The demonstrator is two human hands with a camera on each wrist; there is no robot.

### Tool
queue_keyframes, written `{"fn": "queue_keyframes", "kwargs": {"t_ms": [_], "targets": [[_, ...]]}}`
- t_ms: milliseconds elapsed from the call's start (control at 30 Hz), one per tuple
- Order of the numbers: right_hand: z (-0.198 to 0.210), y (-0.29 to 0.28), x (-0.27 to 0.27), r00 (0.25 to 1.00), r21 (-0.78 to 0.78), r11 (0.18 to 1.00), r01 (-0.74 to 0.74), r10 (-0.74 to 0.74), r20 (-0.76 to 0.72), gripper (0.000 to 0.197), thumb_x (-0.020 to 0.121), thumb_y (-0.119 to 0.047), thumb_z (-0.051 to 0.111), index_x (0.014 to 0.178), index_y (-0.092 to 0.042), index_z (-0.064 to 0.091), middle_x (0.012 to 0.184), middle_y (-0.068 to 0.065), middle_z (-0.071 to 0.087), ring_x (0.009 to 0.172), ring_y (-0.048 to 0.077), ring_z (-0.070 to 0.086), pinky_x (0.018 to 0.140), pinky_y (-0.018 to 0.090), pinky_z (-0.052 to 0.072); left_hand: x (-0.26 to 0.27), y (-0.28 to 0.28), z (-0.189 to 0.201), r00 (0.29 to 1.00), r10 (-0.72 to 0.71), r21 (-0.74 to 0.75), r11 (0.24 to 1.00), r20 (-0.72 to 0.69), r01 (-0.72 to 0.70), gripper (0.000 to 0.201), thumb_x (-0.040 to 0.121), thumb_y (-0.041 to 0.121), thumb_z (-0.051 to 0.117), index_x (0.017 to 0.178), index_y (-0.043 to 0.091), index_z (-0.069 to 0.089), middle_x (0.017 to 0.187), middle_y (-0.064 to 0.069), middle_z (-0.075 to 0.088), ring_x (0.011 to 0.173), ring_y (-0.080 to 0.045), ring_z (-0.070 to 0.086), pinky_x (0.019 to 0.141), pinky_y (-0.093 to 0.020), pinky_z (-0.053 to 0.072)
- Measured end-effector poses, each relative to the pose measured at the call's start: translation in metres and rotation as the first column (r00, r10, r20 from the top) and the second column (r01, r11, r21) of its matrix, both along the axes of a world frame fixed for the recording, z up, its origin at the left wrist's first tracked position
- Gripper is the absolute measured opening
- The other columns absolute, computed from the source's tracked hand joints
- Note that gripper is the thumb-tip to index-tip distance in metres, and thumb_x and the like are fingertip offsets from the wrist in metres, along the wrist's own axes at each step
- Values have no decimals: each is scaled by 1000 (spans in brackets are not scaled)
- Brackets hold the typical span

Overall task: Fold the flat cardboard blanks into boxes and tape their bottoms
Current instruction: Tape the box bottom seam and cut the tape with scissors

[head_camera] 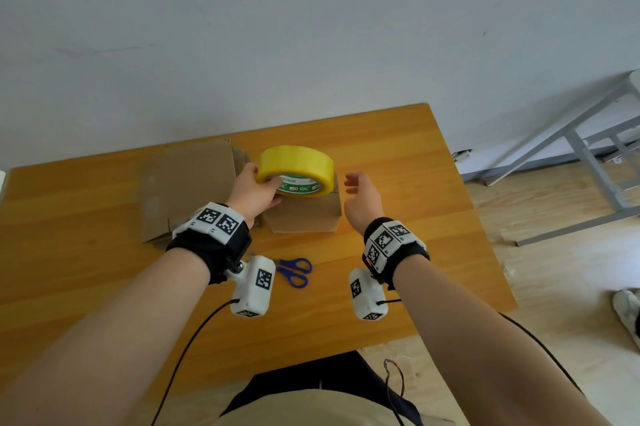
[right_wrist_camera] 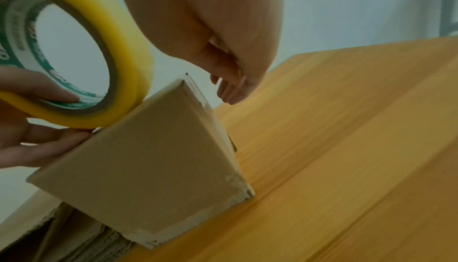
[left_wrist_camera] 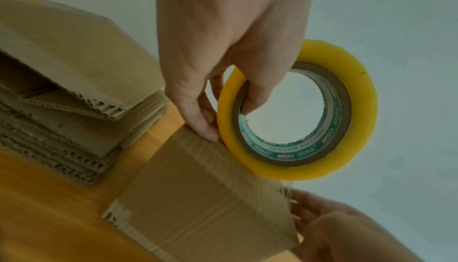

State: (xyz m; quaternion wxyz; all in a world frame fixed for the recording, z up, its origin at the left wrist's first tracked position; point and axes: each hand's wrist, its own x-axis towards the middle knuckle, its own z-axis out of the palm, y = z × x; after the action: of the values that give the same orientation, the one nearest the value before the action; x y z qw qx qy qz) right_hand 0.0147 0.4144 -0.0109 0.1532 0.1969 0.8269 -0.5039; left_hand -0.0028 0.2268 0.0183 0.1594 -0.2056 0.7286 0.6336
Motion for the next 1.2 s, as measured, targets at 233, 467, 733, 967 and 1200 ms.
{"fn": "queue_keyframes", "kwargs": {"t_ms": [233, 467, 733, 967, 1200], "targets": [[-8, -5, 6, 852, 169, 849, -501, 518, -76, 111, 73, -20, 76, 152, -20, -3, 160, -2, -5, 147, 20, 1, 118, 45, 17, 1, -2, 3, 998, -50, 28, 998, -30, 51, 36, 93, 9, 54, 126, 24, 47, 124, -8, 56, 114, -24, 54, 86, -34, 52], [-10, -11, 10, 788, 464, 708, -533, 615, -33, 108, 83, -43, 66, 150, -10, -12, 160, 5, -9, 147, 20, 3, 118, 39, 13, 3, -5, 1, 994, -86, -1, 996, -64, 86, 41, 93, 15, 56, 131, 21, 44, 127, -8, 55, 115, -23, 54, 85, -32, 52], [-7, -12, 9, 738, 558, 610, -562, 674, 7, 97, 88, -44, 58, 150, -4, -4, 158, 13, 0, 147, 26, 6, 119, 39, 15, 3, -8, 9, 985, -127, -119, 986, -115, 113, 27, 94, 7, 51, 120, 13, 45, 123, -12, 53, 113, -28, 54, 86, -40, 54], [-5, -15, 9, 727, 554, 602, -575, 686, 9, 97, 89, -43, 58, 149, -4, -7, 158, 13, 0, 146, 26, 5, 118, 38, 17, -3, -48, 25, 939, -260, -431, 891, -224, 144, 22, 90, 4, 54, 110, 13, 48, 110, -13, 59, 98, -27, 58, 83, -44, 50], [0, -18, 3, 735, 567, 605, -559, 679, 1, 101, 83, -42, 67, 150, -6, 2, 156, 11, 8, 145, 26, 9, 117, 38, 15, -2, -71, 32, 896, -381, -613, 772, -229, 172, 28, 89, 1, 54, 115, 6, 47, 104, -10, 59, 93, -24, 55, 75, -32, 40]]}}
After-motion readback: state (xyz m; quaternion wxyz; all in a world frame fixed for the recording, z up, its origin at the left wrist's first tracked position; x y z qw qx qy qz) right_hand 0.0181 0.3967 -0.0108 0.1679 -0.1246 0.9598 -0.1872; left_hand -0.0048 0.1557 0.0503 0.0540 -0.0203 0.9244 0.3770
